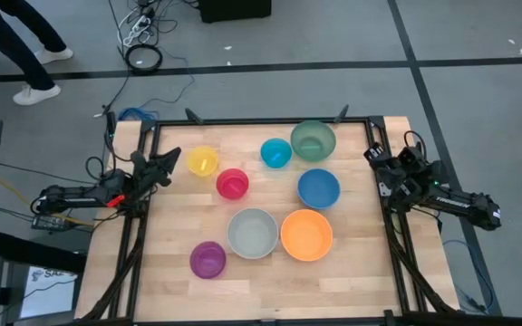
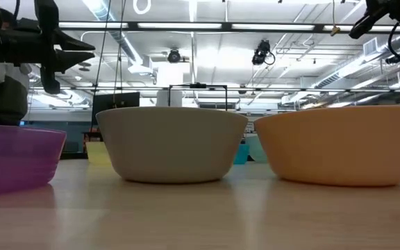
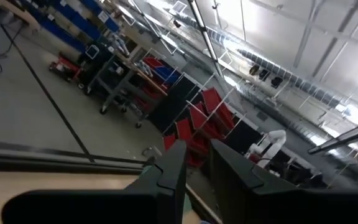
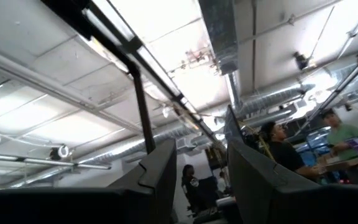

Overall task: Nest bowls inside each other
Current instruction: Stack the gray bowl into the green bowl

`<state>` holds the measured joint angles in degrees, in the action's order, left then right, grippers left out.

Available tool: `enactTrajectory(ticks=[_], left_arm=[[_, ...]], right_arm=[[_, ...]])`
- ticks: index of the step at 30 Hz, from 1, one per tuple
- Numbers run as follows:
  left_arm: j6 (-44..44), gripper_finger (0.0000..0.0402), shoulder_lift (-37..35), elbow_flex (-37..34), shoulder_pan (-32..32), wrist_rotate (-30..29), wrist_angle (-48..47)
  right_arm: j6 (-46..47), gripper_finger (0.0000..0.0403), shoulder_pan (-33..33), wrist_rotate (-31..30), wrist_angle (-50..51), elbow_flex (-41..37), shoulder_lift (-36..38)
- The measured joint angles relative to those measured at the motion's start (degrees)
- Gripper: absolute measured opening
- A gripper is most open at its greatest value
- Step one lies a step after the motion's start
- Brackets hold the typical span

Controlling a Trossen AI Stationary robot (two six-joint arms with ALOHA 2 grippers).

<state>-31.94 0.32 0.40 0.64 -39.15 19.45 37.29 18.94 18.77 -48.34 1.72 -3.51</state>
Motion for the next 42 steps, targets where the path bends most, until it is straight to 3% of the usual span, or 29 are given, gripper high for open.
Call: enactTrajectory(ticks=[4, 8, 12, 15, 20, 25, 28, 34, 42], left_arm=[[0.0, 0.0078, 0.0, 0.0, 0.0, 1.2, -0.2], [4.1, 0.0078, 0.2, 1.4, 0.0, 7.8, -1.4], [6.7, 0.0078, 3.3, 9.0, 0.0, 12.3, -11.5], [8.6, 0.0078, 10.2, 16.7, 0.0, 13.5, -23.4], [14.6, 0.0078, 27.1, 31.9, 0.0, 16.4, -39.1], [23.0, 0.0078, 44.6, 46.7, 0.0, 19.6, -54.9], [28.1, 0.0078, 51.8, 53.5, 0.0, 23.7, -63.9], [33.2, 0.0078, 57.2, 56.9, -1.9, 28.6, -70.7], [29.9, 0.0078, 57.2, 55.6, -4.2, 28.2, -70.2]], right_arm=[[0.0, 0.0132, 0.0, -2.1, 0.0, 0.0, 0.0], [-1.2, 0.0132, -0.5, -1.4, 1.5, 0.6, -0.7], [-6.8, 0.0130, -2.3, -5.2, 13.8, 5.9, -5.9], [-12.0, 0.0129, -4.8, -8.3, 24.5, 13.7, -14.8], [-17.8, 0.0129, -9.8, -14.7, 36.5, 30.9, -36.9], [-16.9, 0.0128, -14.8, -26.8, 58.0, 51.5, -61.8], [-14.7, 0.0128, -17.3, -29.1, 71.2, 62.3, -75.2], [-12.3, 0.0128, -22.0, -27.8, 81.4, 76.1, -92.6], [-10.1, 0.0152, -23.6, -21.9, 87.7, 85.5, -102.1]])
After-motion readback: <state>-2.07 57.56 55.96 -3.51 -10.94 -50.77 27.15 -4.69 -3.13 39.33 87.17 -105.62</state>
